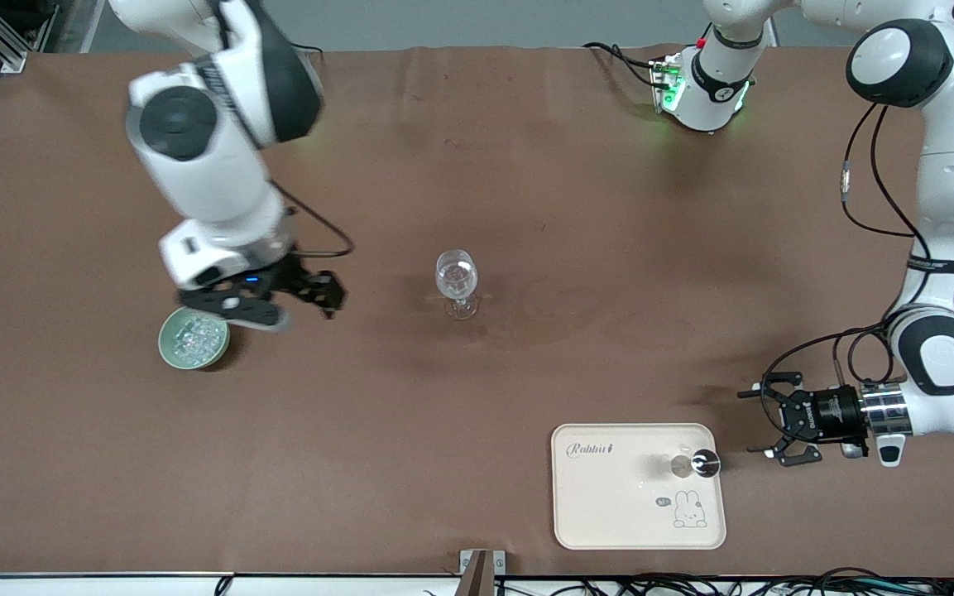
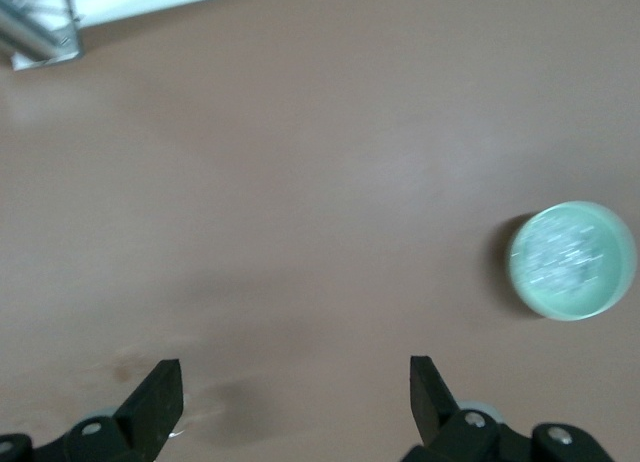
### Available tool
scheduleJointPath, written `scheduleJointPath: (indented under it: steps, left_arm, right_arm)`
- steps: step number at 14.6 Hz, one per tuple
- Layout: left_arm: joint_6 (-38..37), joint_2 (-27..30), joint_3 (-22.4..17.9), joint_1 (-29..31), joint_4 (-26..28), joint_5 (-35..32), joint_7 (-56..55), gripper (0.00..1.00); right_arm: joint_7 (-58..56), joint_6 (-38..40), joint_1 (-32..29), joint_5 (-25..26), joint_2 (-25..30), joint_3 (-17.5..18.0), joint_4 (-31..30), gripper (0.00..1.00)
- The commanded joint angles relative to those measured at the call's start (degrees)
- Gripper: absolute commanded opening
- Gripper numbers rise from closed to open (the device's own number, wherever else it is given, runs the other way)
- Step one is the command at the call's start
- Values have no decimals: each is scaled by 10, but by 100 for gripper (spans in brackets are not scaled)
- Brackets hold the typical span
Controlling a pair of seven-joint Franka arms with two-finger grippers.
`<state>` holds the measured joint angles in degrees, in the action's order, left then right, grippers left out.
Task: Pour wine and add ice with both arms
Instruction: 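Set the jigger on the tray with the left gripper while the right gripper withdraws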
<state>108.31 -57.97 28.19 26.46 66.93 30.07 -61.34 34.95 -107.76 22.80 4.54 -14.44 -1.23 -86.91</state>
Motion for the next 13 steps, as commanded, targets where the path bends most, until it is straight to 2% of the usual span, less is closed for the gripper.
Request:
scheduleJointPath:
  steps: [1, 5, 7, 9, 10, 13]
  left_arm:
    - [-42, 56, 0, 3, 18, -63, -5, 100]
    - [-57, 119, 6, -14, 17, -162, -2, 100]
    - [-67, 158, 23, -22, 17, -227, 9, 100]
    - [-101, 192, 61, -21, 17, -312, 44, 100]
    - [-112, 204, 71, -16, 18, -344, 63, 100]
    - [-158, 251, 82, -18, 18, -416, 226, 100]
  right_arm:
    - [-100, 16, -79, 5, 73, 14, -52, 100]
    - [-196, 84, -146, 1, 134, 14, -59, 100]
    - [-235, 116, -170, -1, 158, 14, -60, 100]
    - [-276, 134, -190, -2, 172, 14, -60, 100]
    - [-294, 142, -200, -7, 179, 14, -60, 100]
    - [-308, 163, -210, -20, 194, 13, -65, 100]
